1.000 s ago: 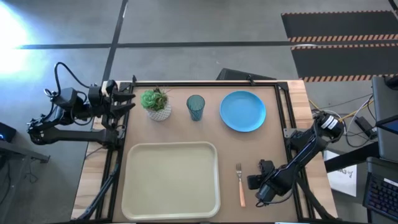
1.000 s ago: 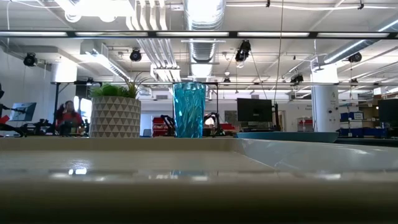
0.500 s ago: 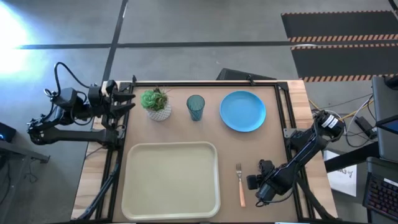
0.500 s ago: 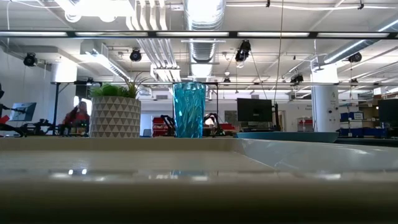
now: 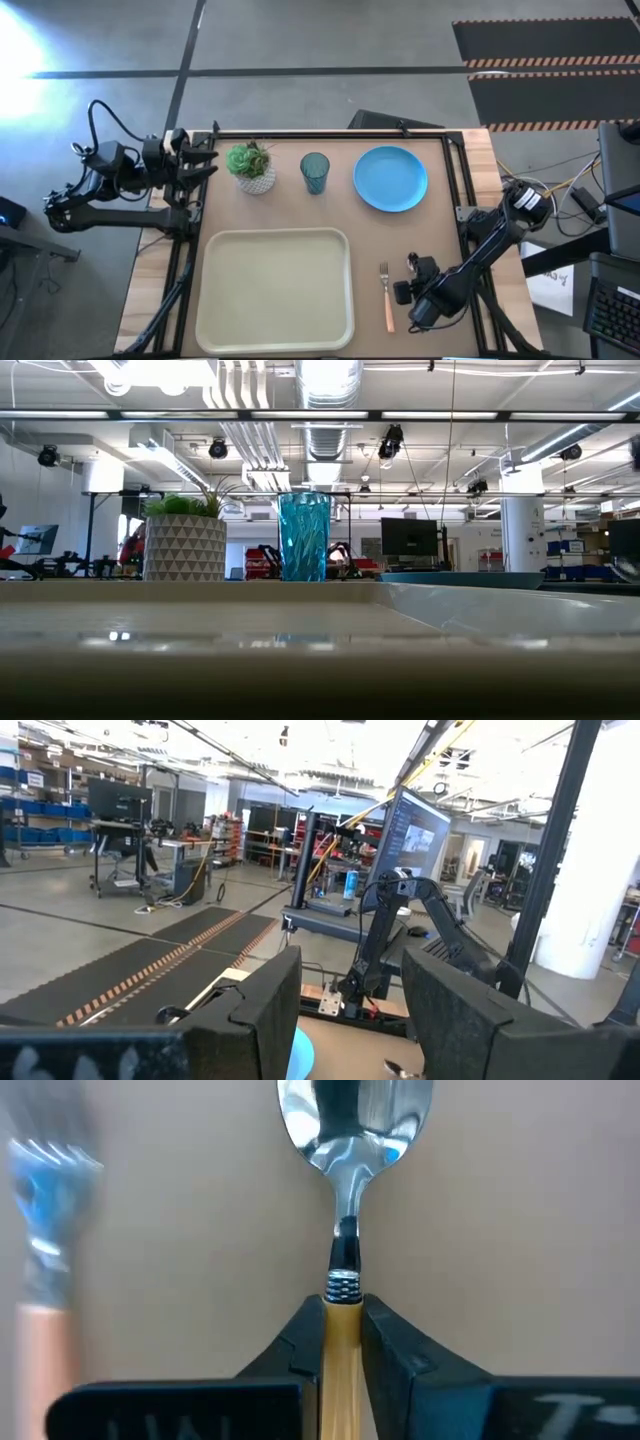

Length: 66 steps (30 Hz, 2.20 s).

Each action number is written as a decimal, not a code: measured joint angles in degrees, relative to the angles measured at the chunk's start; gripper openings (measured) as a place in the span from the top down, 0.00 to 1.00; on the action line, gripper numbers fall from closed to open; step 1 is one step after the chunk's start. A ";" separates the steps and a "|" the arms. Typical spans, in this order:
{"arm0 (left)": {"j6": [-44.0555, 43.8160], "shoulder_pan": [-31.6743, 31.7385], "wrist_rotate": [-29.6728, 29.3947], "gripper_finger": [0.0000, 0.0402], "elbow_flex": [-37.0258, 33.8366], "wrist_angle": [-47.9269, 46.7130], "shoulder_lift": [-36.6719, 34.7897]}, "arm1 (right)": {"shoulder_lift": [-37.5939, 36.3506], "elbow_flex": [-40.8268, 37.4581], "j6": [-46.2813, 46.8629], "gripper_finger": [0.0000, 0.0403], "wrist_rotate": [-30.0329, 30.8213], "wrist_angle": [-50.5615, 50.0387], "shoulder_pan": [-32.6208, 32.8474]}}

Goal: Pick and place plate/cup/fork/spoon on tray
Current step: Put the brown spoon on the gray tray

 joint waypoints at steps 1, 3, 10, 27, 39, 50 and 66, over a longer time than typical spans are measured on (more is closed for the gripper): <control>0.00 -0.01 0.00 0.61 -0.02 0.03 0.09 | -0.36 1.68 -0.03 0.93 1.67 -1.83 -0.06; 0.00 -0.01 0.00 0.61 -0.02 0.01 0.17 | -0.59 5.07 -0.29 0.93 4.12 -5.19 -0.64; 0.00 -0.01 -0.02 0.61 -0.02 0.05 0.79 | -0.33 13.20 -11.96 0.93 12.24 -5.84 -6.20; -0.02 -0.01 -0.02 0.61 -0.02 0.02 1.56 | 2.47 16.71 -48.41 0.93 17.09 17.57 -24.75; -0.04 0.02 -0.04 0.61 -0.02 -0.05 1.44 | 15.89 17.58 -45.63 0.93 4.88 34.64 -25.79; -0.52 0.01 -0.15 0.61 -0.02 -0.19 1.51 | 21.49 22.39 -29.32 0.93 7.09 34.67 -20.38; 0.00 -0.01 -0.33 0.61 -0.04 -4.97 0.40 | 27.07 33.58 -19.94 0.93 15.28 22.29 -18.69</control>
